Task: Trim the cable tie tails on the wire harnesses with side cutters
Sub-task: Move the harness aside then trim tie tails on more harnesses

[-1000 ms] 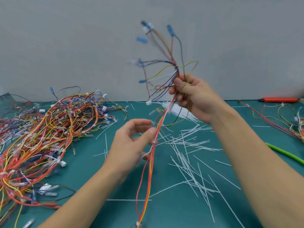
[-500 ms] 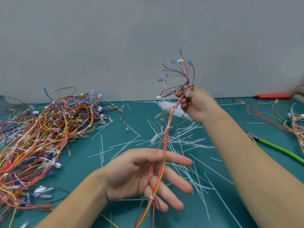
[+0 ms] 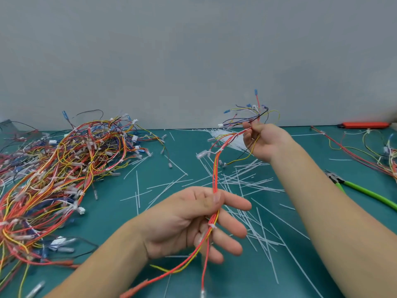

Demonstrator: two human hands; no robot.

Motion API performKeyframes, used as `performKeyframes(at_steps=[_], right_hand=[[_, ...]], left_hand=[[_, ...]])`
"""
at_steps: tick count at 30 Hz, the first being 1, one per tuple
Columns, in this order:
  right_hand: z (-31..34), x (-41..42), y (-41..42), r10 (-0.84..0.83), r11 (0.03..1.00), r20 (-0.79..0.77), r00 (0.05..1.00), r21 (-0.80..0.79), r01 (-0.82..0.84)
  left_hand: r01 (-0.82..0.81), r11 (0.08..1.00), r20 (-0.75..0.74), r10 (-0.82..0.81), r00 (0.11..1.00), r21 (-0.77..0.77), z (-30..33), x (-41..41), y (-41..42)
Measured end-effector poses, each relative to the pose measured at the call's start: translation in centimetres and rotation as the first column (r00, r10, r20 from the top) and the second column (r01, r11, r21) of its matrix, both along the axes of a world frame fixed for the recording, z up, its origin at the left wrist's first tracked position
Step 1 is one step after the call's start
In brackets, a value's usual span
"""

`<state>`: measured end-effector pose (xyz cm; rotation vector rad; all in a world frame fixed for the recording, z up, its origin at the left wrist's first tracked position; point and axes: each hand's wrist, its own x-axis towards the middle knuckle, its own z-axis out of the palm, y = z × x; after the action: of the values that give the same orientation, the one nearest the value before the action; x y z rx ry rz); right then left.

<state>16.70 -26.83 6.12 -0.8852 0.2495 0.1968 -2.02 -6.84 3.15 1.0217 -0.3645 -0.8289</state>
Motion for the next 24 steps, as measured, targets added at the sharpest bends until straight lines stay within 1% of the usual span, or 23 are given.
performKeyframes(at_steps=[2, 5, 7, 9, 11, 16, 21, 24], right_hand=[[0.0, 0.0, -0.3, -0.02, 0.999, -0.022, 1.0, 0.033, 0.021], [0.2, 0.1, -0.8, -0.055, 0.994, -0.053, 0.997, 0.091, 0.059], [0.5, 0.1, -1.2, -0.067, 0.992, -0.062, 0.996, 0.105, 0.073], [0.7, 0.1, -1.6, -0.07, 0.992, -0.064, 0.995, 0.104, 0.076], [0.8, 0.1, -1.8, -0.066, 0.992, -0.064, 0.996, 0.104, 0.072], [0.8, 0.0, -1.7, -0.031, 0.994, -0.064, 0.997, 0.101, 0.037], [0.8, 0.0, -1.9, -0.022, 0.995, -0.071, 0.997, 0.091, 0.029], [0.8, 0.0, -1.9, -0.019, 0.996, -0.074, 0.997, 0.09, 0.026]], left_hand=[[-0.176, 0.981, -0.017, 0.177, 0.984, 0.077, -0.2, 0.3, -0.5], [-0.409, 0.902, -0.042, 0.418, 0.907, 0.135, -0.6, 0.9, -0.9], [-0.515, 0.848, -0.056, 0.524, 0.85, 0.127, -0.7, 1.3, -1.0], [-0.588, 0.801, -0.065, 0.597, 0.8, 0.112, -0.8, 1.5, -1.0], [-0.62, 0.776, -0.035, 0.627, 0.778, 0.115, -0.8, 1.5, -1.0], [-0.645, 0.752, 0.075, 0.641, 0.764, 0.138, -1.3, 1.4, -0.9], [-0.699, 0.684, 0.271, 0.646, 0.713, 0.208, -1.4, 1.3, -1.0], [-0.724, 0.647, 0.344, 0.641, 0.686, 0.239, -1.5, 1.3, -1.1]])
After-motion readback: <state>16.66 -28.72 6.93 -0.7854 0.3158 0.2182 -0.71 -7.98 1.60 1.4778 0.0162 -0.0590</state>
